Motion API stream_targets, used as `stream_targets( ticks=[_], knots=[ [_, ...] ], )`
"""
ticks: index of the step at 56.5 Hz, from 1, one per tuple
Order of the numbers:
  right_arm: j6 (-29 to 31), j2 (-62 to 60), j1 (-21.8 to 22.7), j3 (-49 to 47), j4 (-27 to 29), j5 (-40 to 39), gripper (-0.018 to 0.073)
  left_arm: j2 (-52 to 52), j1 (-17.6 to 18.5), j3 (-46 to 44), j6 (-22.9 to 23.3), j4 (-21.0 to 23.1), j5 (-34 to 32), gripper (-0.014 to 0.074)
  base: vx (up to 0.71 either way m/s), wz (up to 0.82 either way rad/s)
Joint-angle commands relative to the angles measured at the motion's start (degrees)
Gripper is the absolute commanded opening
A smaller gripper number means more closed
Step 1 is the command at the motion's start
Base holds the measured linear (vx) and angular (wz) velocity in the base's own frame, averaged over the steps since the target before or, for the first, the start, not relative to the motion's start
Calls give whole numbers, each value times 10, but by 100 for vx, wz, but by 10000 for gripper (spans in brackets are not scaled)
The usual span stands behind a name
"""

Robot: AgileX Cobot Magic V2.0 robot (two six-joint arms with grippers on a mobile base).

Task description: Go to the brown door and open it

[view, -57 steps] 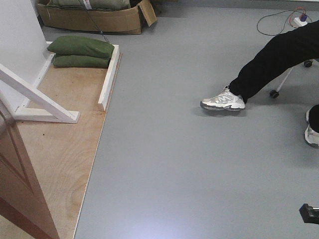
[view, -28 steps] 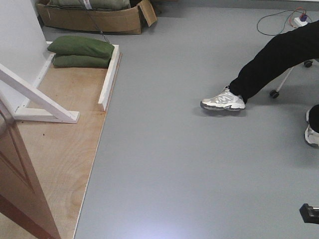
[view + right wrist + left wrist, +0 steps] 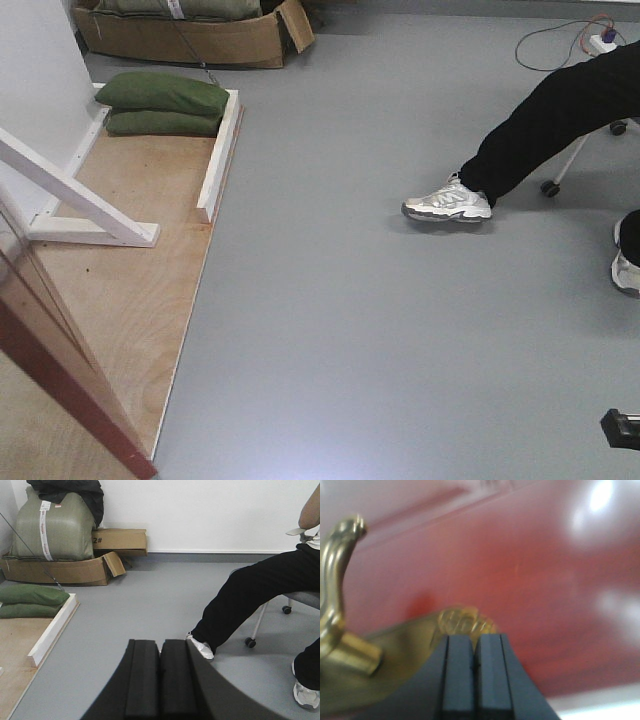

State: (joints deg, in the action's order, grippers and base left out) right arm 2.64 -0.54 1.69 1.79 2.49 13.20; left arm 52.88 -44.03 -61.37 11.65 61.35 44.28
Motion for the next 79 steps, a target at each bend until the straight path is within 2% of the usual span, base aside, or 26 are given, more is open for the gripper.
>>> stream_targets(
  ticks=[1,10,17,21,26,29,32,39,47,69,79],
  knots=[
    [3,-8,1,3,-1,-45,0,24,5,-50,0,5,31,-6,0,0],
    [3,-8,1,3,-1,-45,0,74,5,-136,0,-50,51,-6,0,0],
    [3,-8,1,3,-1,-45,0,123,5,-212,-14,-64,48,-6,0,0],
    [3,-8,1,3,-1,-45,0,156,7,-255,-61,-63,52,-6,0,0],
    [3,-8,1,3,-1,-45,0,192,30,-302,-163,-64,69,-6,0,0],
    [3,-8,1,3,-1,-45,0,212,56,-326,-237,-63,75,-6,0,0],
    [3,-8,1,3,-1,-45,0,229,87,-347,-284,-63,75,-6,0,0],
    [3,-8,1,3,-1,-45,0,267,154,-385,-363,-63,48,-6,0,0],
    [3,-8,1,3,-1,-45,0,292,193,-394,-358,-63,5,-6,0,0],
    [3,-8,1,3,-1,-45,0,312,271,-394,-382,-63,-46,-6,0,0],
    [3,-8,1,3,-1,-45,0,312,298,-394,-417,-63,-48,-6,0,0]
  ],
)
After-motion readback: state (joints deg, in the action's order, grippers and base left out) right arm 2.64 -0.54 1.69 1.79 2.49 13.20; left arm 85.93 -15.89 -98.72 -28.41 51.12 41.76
